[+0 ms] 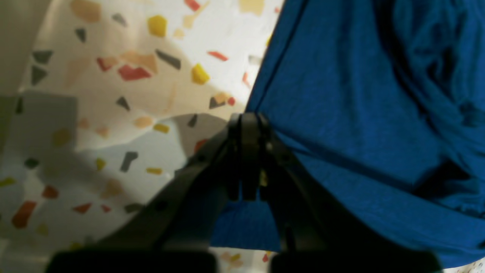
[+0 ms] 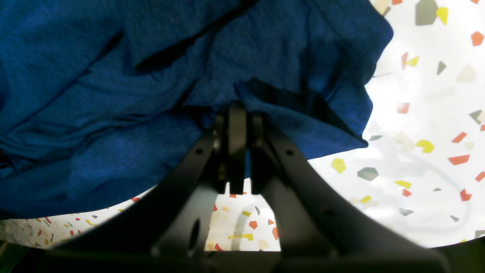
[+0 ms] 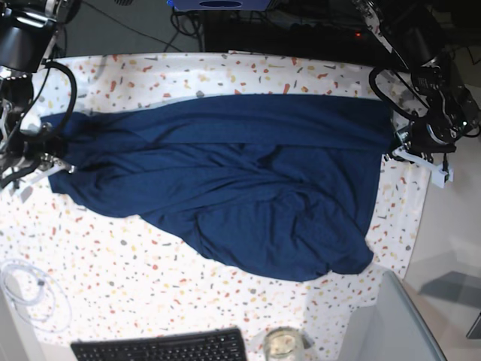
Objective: Layout the t-shirt on the table in an organized manner, then fold the t-shirt properly
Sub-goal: 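Lower the held corners with both grippers and lay the edge down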
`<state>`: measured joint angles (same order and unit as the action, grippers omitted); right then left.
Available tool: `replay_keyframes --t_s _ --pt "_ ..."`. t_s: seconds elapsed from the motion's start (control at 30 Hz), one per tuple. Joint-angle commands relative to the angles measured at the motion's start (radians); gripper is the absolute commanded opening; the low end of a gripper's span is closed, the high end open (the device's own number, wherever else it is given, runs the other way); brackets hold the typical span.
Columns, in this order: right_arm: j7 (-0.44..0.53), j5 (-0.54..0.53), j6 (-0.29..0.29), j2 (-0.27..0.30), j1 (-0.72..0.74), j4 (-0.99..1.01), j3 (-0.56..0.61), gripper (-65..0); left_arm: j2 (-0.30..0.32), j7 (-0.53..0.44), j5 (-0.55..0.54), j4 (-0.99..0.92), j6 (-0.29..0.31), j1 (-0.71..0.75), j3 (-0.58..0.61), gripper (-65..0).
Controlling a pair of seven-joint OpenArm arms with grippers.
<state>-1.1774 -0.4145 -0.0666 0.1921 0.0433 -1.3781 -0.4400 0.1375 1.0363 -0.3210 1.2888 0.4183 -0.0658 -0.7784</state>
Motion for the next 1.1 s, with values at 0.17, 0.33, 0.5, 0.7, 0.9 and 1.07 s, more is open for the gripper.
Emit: replay_keyframes --t_s 0.17,0.33,0.5,0.7,0.9,1.07 --pt "0.007 -0.004 0.004 0.013 0.016 -0.013 -0.007 -64.2 0.015 -0.015 -0.016 -0.005 0.003 -0.024 -0.002 -65.0" --pt "0.007 -0.004 0.004 0.013 0.016 -0.013 -0.007 -51.8 0.015 -0.015 -0.019 -0.005 0.003 -0.024 -0.002 -65.0" --pt "0.026 -0.013 0.001 0.011 0.007 -0.056 -0.013 -32.0 0.015 -0.015 -0.019 0.002 0.003 -0.025 -0.009 -62.5" --pt "0.164 -0.014 -0.006 -0.033 -0.115 -0.24 -0.084 -30.5 0.02 -0.032 -0.022 0.005 0.009 -0.025 -0.036 -21.9" --pt "0.284 -0.014 -0.163 -0.072 -0.277 -0.416 -0.101 -30.5 0.023 -0.08 -0.254 0.128 0.009 0.077 -0.103 -12.3" --pt "0.339 -0.014 -0.355 -0.205 -0.336 -0.472 -0.27 -30.2 0.032 -0.098 -0.425 0.242 0.05 0.294 -0.086 -12.5"
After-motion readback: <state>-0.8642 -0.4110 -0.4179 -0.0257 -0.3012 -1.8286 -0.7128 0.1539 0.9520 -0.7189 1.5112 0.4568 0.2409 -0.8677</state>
